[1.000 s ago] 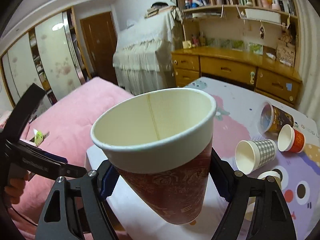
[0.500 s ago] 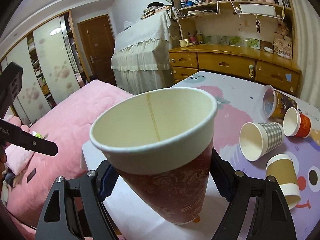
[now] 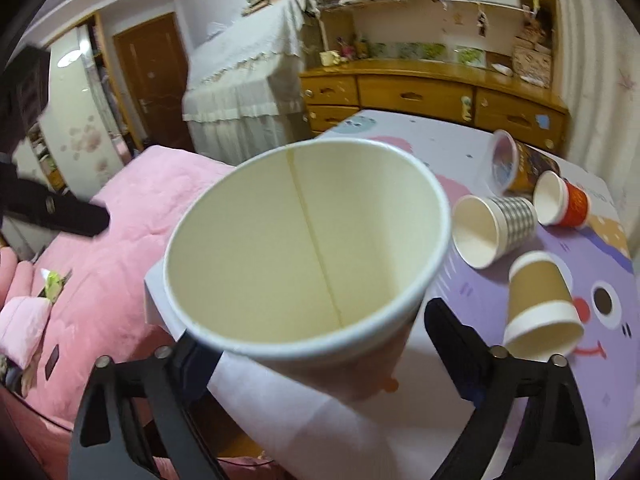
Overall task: Flip cup upright
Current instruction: 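Open the left gripper and pull it back from the red cup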
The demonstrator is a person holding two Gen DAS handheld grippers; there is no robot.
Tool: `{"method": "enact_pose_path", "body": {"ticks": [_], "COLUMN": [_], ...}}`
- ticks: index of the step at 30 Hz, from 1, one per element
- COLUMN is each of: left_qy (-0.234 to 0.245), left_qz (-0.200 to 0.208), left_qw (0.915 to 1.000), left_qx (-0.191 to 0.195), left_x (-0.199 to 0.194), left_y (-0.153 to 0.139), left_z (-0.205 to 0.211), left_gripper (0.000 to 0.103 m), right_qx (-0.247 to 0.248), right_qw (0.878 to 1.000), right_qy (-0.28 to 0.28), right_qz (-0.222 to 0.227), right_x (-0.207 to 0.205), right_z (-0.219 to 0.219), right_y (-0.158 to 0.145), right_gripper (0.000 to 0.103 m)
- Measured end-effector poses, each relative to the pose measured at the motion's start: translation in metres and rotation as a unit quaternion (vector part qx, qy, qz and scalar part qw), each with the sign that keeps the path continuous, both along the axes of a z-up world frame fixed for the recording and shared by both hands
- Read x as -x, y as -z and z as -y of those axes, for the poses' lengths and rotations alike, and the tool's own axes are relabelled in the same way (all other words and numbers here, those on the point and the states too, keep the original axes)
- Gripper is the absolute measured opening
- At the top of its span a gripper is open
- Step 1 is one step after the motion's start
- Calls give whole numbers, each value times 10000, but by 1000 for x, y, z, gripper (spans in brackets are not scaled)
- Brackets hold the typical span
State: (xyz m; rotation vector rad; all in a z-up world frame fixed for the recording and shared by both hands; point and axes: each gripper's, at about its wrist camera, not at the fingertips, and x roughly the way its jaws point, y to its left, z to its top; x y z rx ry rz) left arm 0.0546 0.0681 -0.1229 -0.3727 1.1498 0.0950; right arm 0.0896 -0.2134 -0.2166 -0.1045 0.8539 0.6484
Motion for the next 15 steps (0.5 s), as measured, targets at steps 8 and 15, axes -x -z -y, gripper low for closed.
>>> {"method": "enact_pose_path", "body": {"ticks": [8,15], "left_qy": [756,1326], "left_qz": [292,450], "left_qw": [9963,9879], "left_qx": [-269,-669], "left_x": [-6,17], "left_y": [-21,-26], "left_z": [-10,-6], "left_gripper": [81,81], "right_qx": [271,894], "right_qw": [9952,9788], "right_qy": [923,1723], "right_qz": [-173,-653], "right_x": [32,81], "right_z": [-6,-4], "right_y": [-12,-28], "right_gripper": [100,102]}}
